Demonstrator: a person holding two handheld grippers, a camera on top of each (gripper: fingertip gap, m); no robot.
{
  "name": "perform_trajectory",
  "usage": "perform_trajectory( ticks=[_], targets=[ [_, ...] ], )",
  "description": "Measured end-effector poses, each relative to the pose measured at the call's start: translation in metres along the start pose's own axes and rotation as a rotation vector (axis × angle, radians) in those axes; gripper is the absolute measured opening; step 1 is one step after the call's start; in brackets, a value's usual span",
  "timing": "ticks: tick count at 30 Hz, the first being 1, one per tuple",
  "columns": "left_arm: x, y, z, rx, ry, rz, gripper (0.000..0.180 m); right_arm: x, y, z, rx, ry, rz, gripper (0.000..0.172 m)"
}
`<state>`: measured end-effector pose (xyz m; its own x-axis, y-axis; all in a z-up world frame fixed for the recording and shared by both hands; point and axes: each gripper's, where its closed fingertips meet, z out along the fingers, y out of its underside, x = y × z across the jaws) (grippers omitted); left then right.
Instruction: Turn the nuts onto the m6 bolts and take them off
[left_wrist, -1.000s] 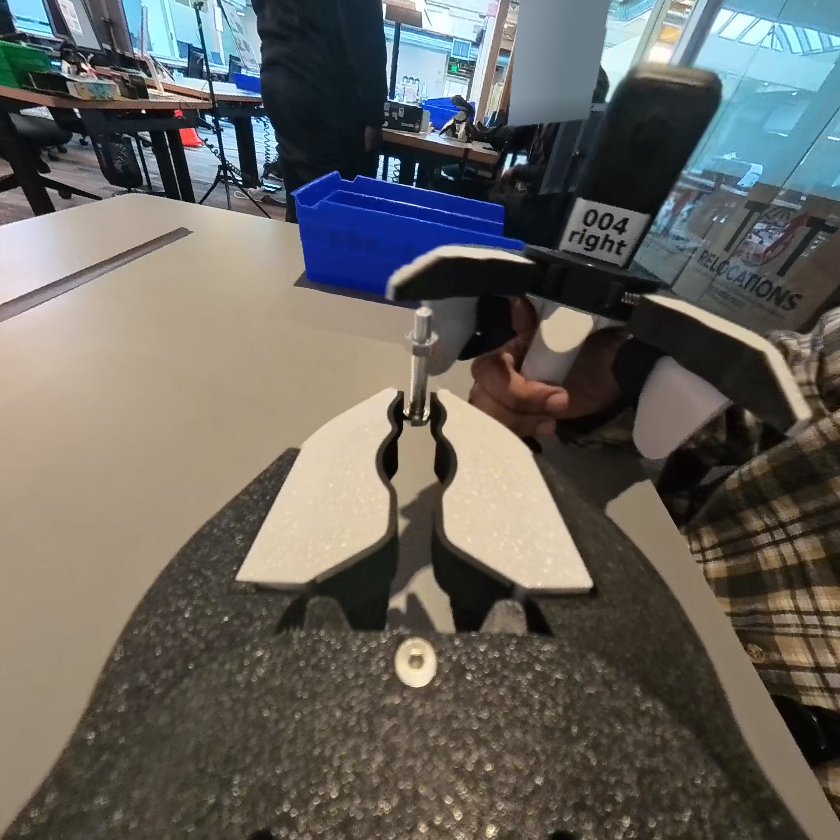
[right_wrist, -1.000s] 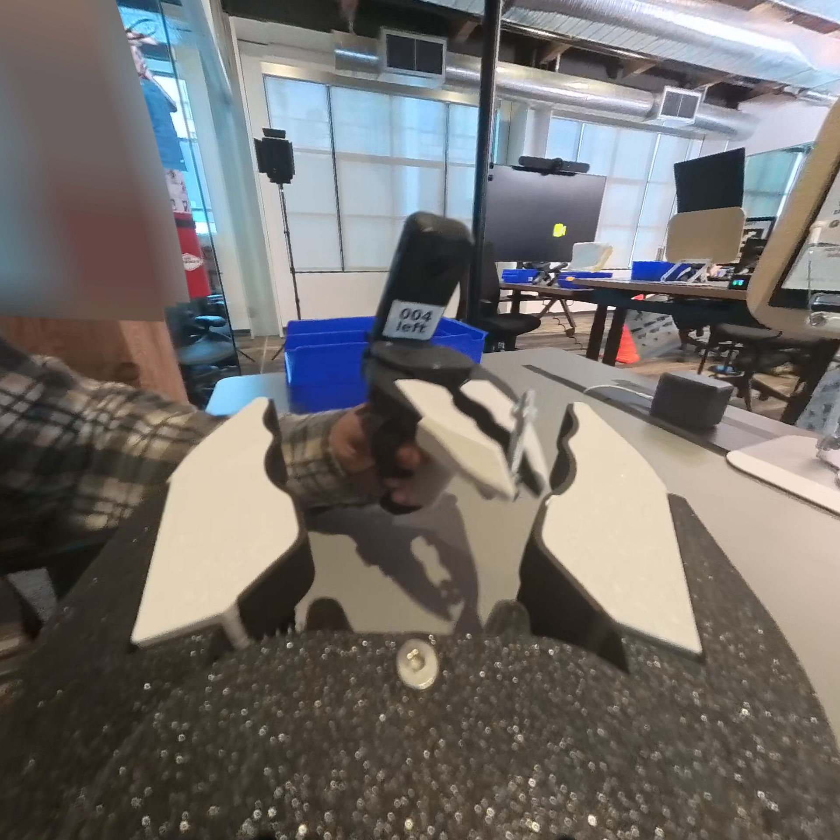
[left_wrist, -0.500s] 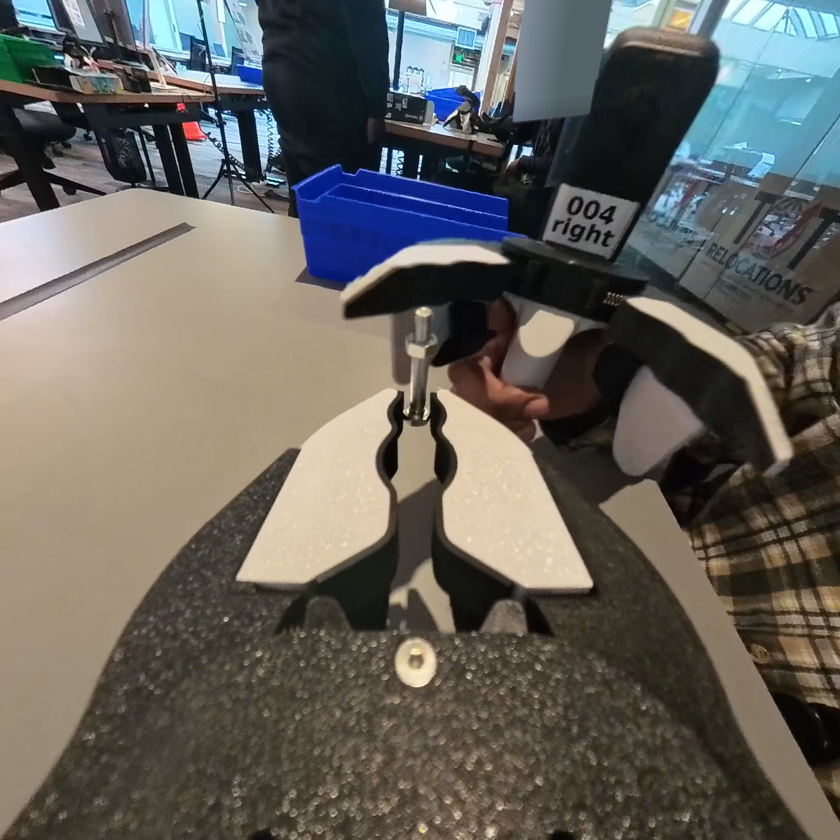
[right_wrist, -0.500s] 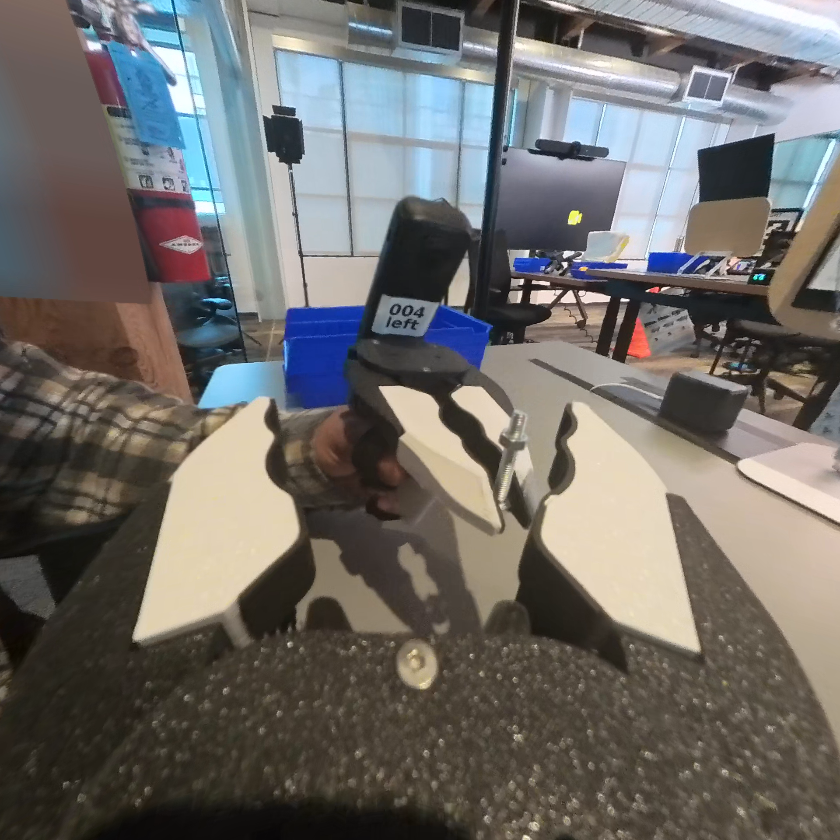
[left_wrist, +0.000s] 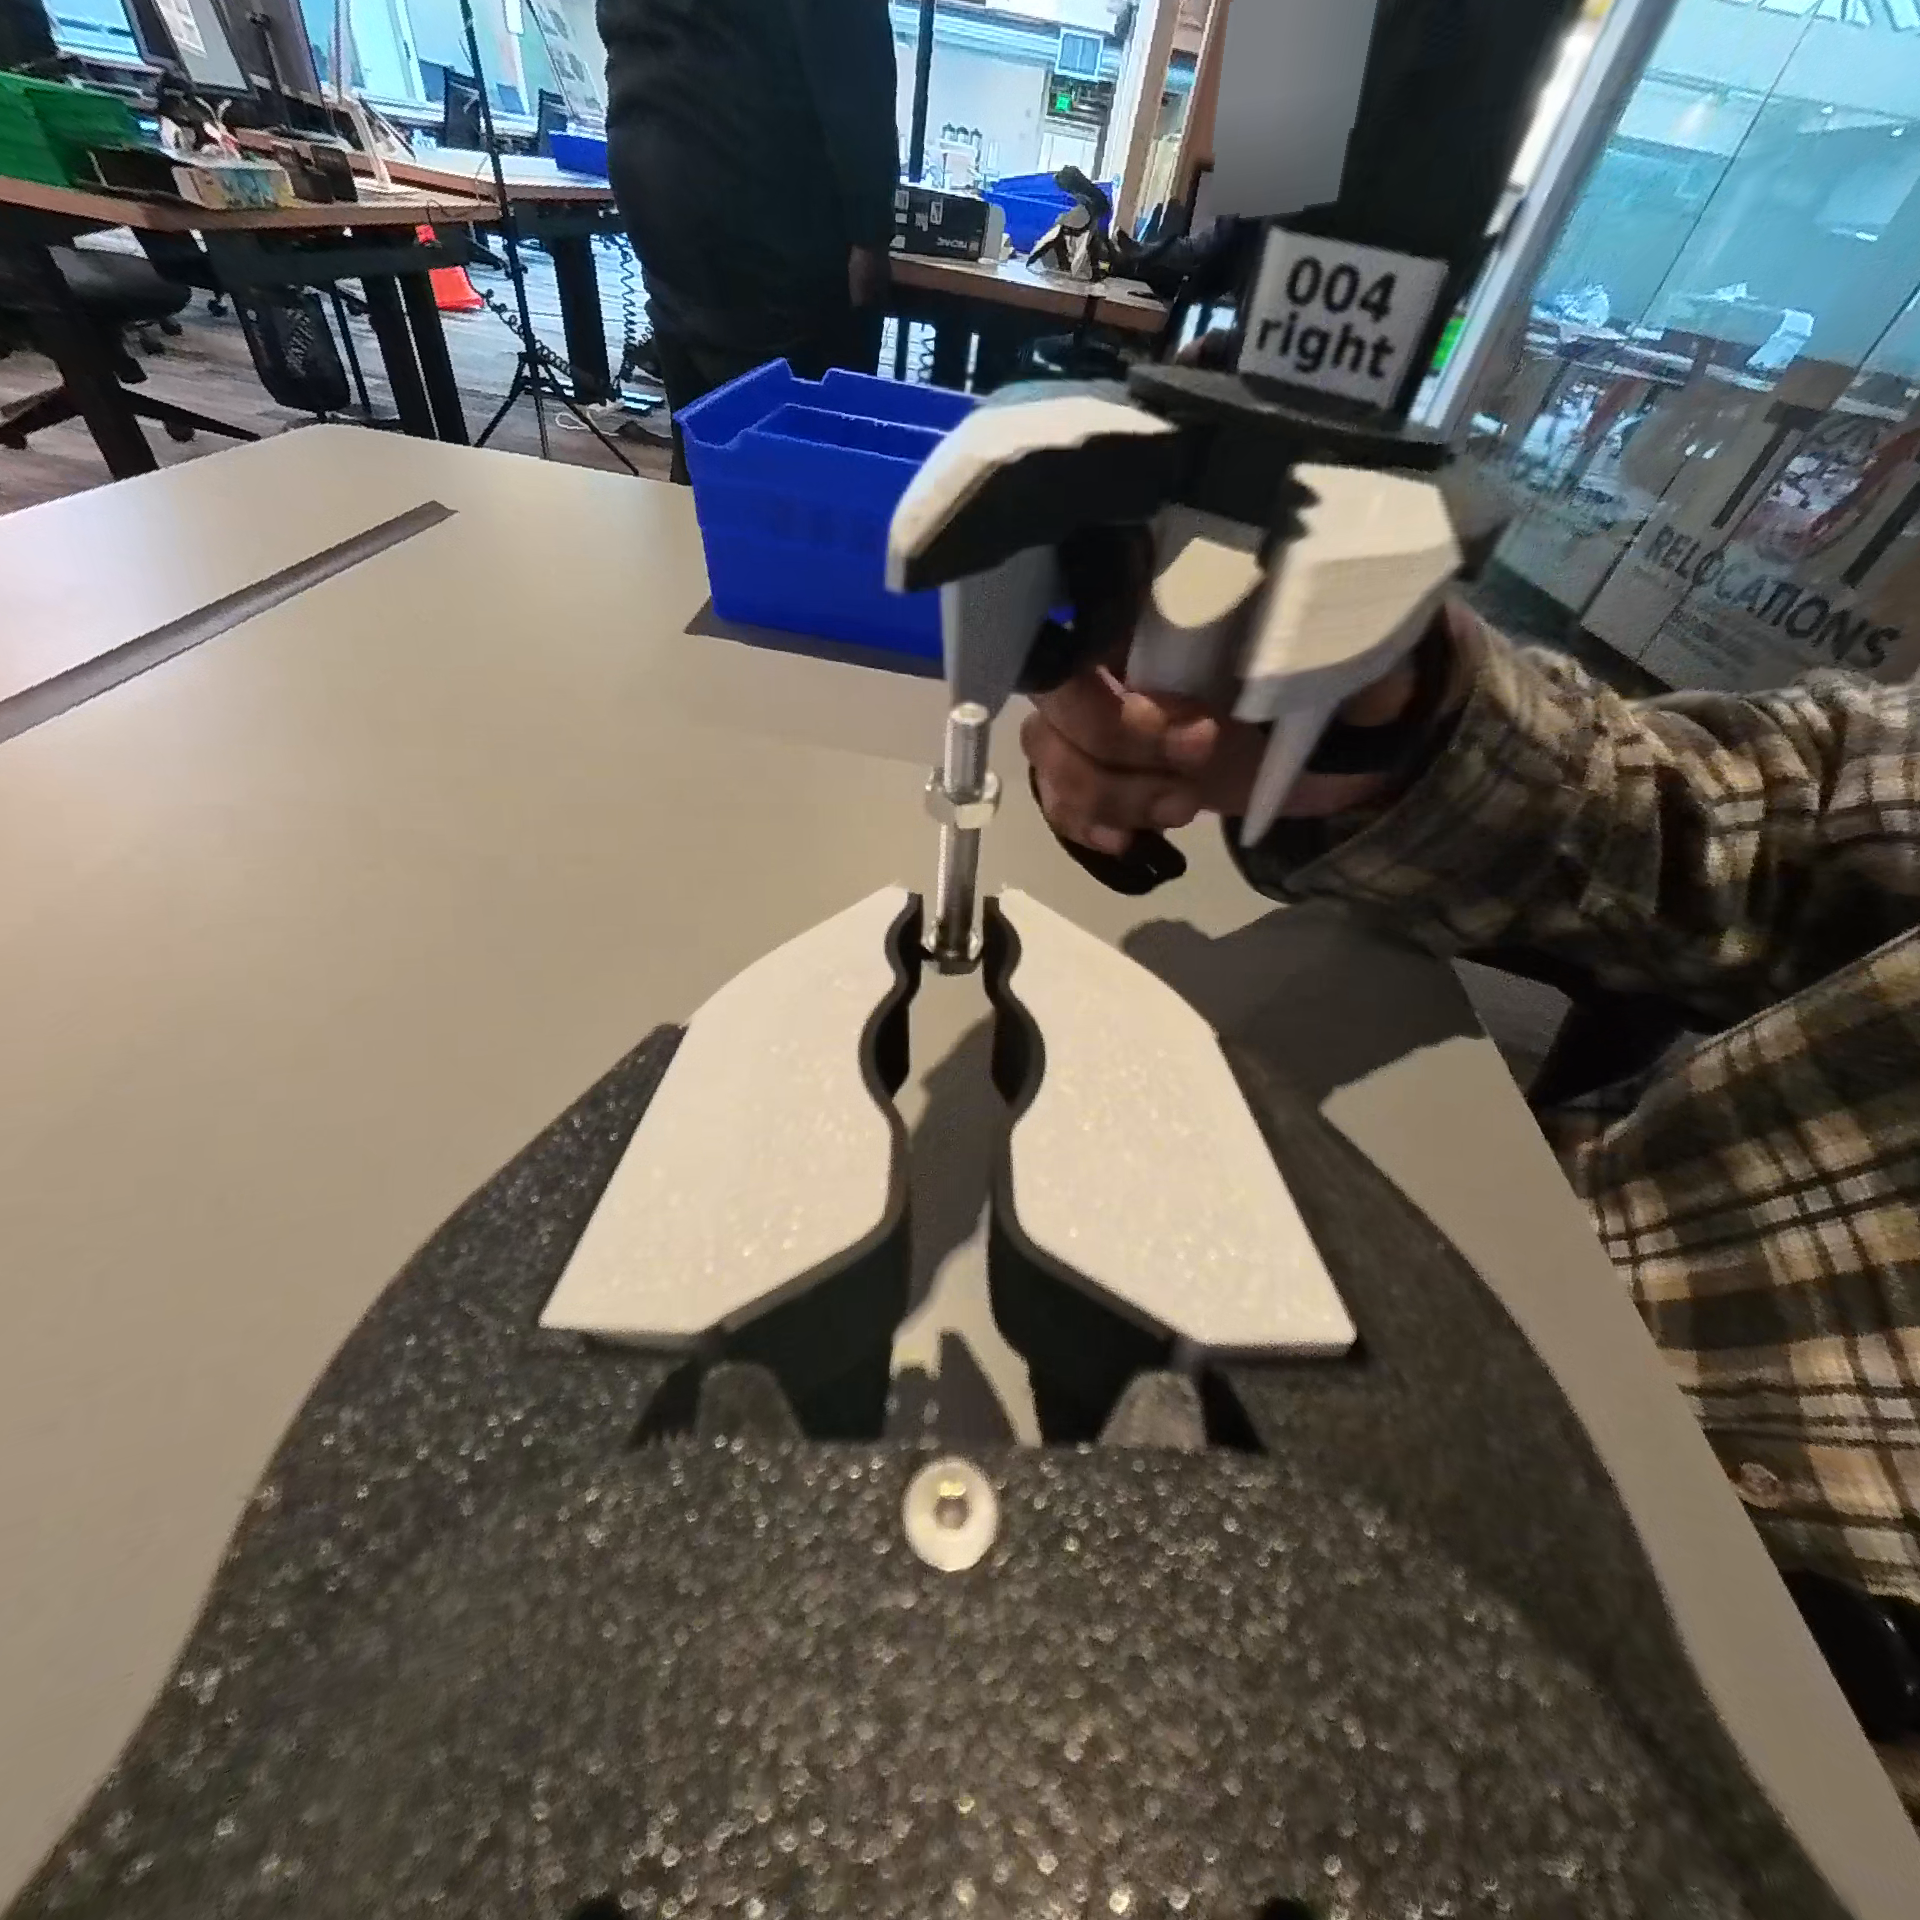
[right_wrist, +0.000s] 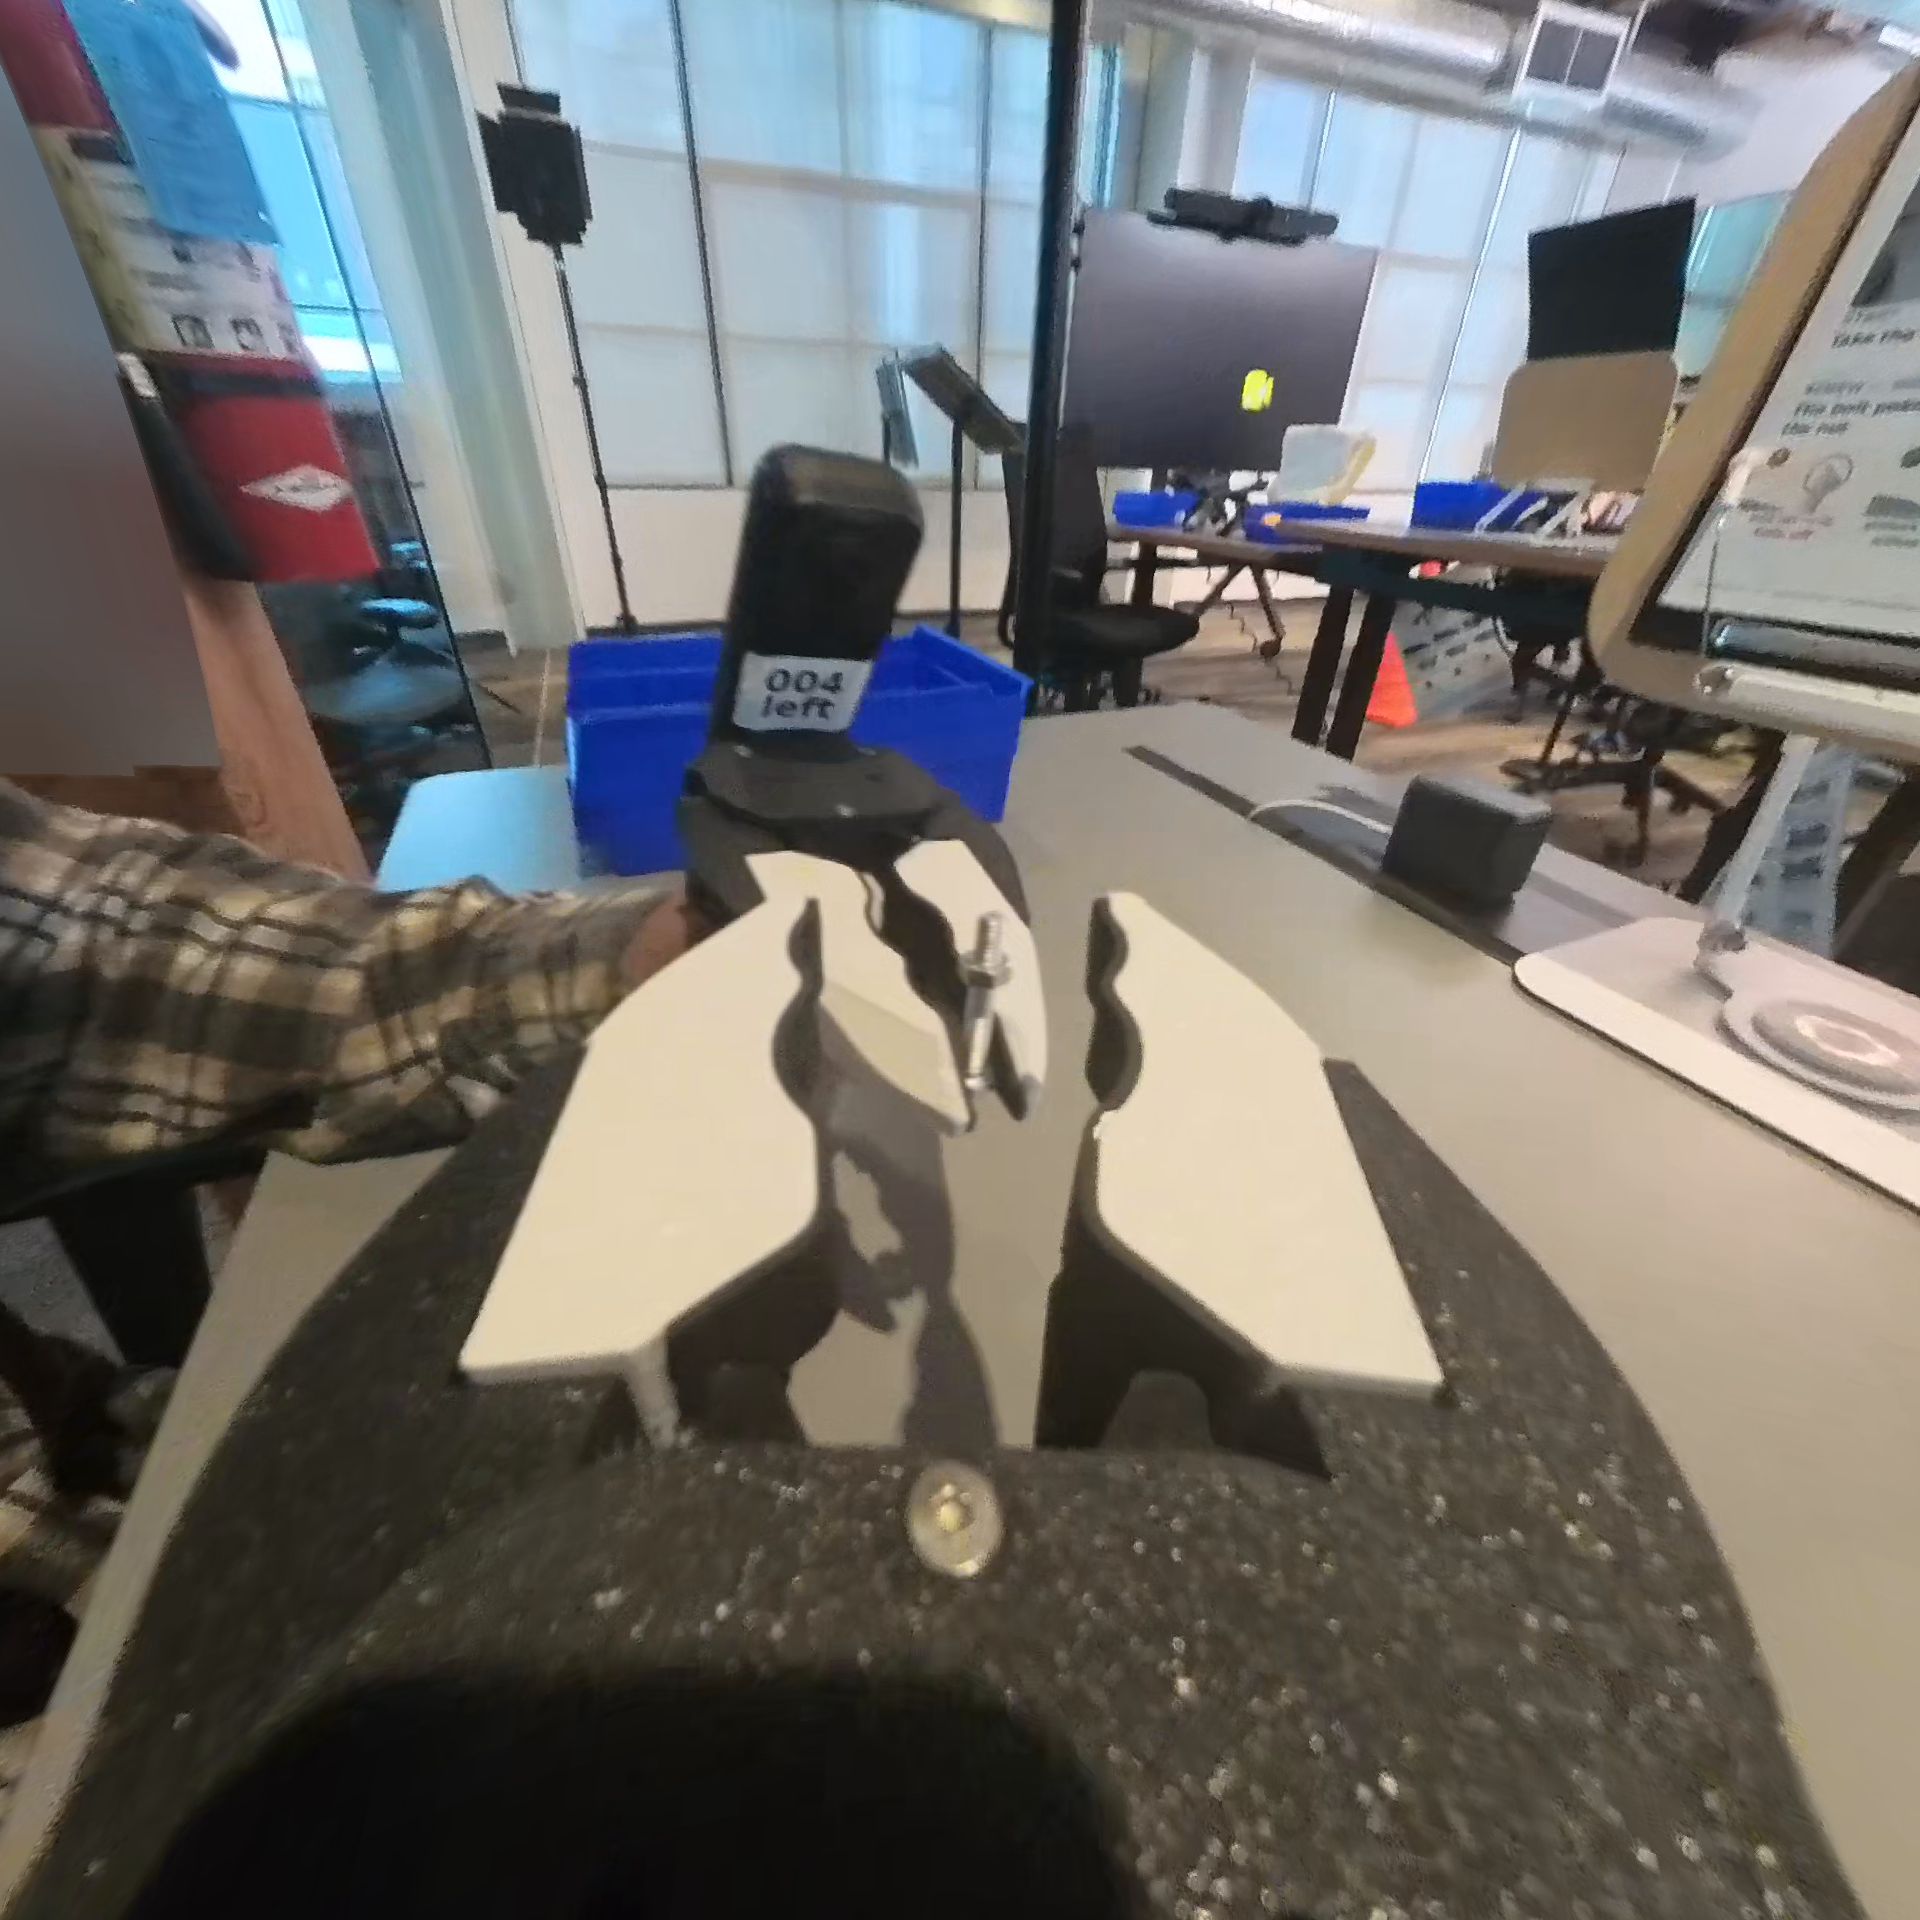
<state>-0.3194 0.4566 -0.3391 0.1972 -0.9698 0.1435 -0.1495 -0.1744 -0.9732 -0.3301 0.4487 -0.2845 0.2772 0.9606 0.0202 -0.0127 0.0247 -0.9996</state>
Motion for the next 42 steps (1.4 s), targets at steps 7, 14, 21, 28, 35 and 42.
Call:
perform_trajectory(
  ticks=[7, 14, 21, 28, 35, 42],
  targets=[
    [0.000, 0.004, 0.002, -0.022, 0.004, 0.009, 0.010, 0.004, 0.014, 0.015, -0.074, -0.046, 0.017, 0.022],
    [0.001, 0.005, 0.002, -0.027, 0.007, 0.012, 0.011, 0.004, 0.020, 0.019, -0.103, -0.073, 0.034, 0.005],
    [0.006, -0.003, 0.005, 0.017, 0.014, 0.023, 0.058, 0.021, -0.019, -0.024, -0.068, 0.024, 0.086, 0.005],
    [0.012, -0.001, 0.014, 0.047, 0.002, 0.085, 0.070, 0.142, -0.081, -0.257, -0.320, 0.651, 0.092, 0.005],
    [0.004, 0.006, 0.017, 0.052, -0.099, 0.154, 0.065, 0.180, 0.047, -0.413, -0.827, 0.862, 0.489, 0.006],
    [-0.007, 0.007, 0.012, 0.061, -0.201, 0.195, 0.057, 0.180, 0.128, -0.431, -1.104, 0.800, 0.593, 0.006]
  ],
)
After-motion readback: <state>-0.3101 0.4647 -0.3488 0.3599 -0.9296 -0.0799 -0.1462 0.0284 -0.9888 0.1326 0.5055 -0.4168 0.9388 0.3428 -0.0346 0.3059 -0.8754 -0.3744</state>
